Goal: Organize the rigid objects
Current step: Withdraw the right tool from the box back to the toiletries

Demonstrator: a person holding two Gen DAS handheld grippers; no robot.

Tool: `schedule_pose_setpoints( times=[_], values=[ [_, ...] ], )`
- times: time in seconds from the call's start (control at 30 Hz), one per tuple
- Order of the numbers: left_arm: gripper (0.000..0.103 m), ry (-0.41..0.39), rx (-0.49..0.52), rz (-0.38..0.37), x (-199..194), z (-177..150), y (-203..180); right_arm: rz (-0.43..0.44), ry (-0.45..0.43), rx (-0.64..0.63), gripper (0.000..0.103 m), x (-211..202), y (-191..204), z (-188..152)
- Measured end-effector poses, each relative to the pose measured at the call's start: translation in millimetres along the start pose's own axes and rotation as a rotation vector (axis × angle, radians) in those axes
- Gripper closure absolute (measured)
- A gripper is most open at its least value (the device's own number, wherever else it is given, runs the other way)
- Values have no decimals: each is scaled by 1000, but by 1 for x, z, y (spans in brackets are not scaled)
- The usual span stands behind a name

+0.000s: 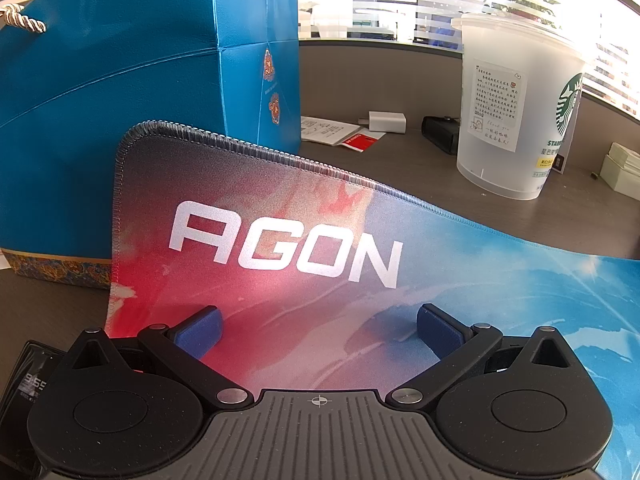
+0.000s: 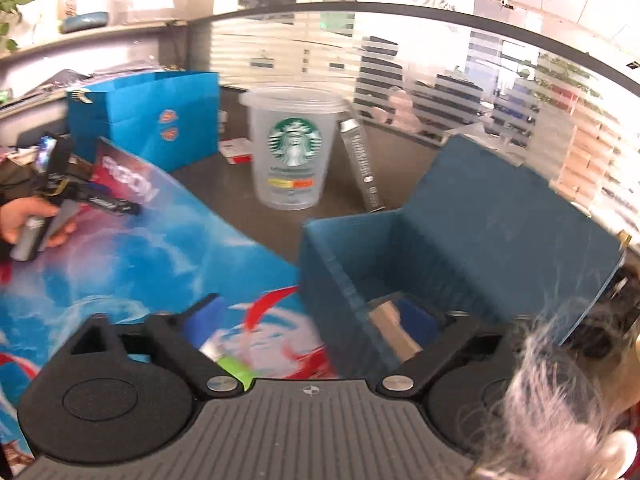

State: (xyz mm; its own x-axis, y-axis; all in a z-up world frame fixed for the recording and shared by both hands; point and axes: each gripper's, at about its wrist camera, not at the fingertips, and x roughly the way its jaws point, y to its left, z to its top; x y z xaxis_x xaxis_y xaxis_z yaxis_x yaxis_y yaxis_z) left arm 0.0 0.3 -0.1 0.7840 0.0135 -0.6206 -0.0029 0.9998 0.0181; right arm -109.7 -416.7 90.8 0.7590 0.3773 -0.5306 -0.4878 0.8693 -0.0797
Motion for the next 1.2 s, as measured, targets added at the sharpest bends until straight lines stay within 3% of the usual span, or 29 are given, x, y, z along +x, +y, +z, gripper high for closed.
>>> schedule_pose_setpoints(
  times=[0.3, 0.43, 0.57, 0.83, 1.2],
  values=[
    [0, 0, 0, 0, 0, 0, 0, 90, -37, -67, 0, -21, 62, -52],
    [0, 0, 0, 0, 0, 0, 0, 157, -14, -18, 0, -19, 78, -68],
    [0, 0, 0, 0, 0, 0, 0, 153, 24, -21, 0, -12, 90, -78],
    [0, 0, 0, 0, 0, 0, 0, 116, 87, -22, 0, 6, 85, -85],
    [0, 0, 0, 0, 0, 0, 0, 111, 71, 38, 0, 17, 72, -84]
  ],
)
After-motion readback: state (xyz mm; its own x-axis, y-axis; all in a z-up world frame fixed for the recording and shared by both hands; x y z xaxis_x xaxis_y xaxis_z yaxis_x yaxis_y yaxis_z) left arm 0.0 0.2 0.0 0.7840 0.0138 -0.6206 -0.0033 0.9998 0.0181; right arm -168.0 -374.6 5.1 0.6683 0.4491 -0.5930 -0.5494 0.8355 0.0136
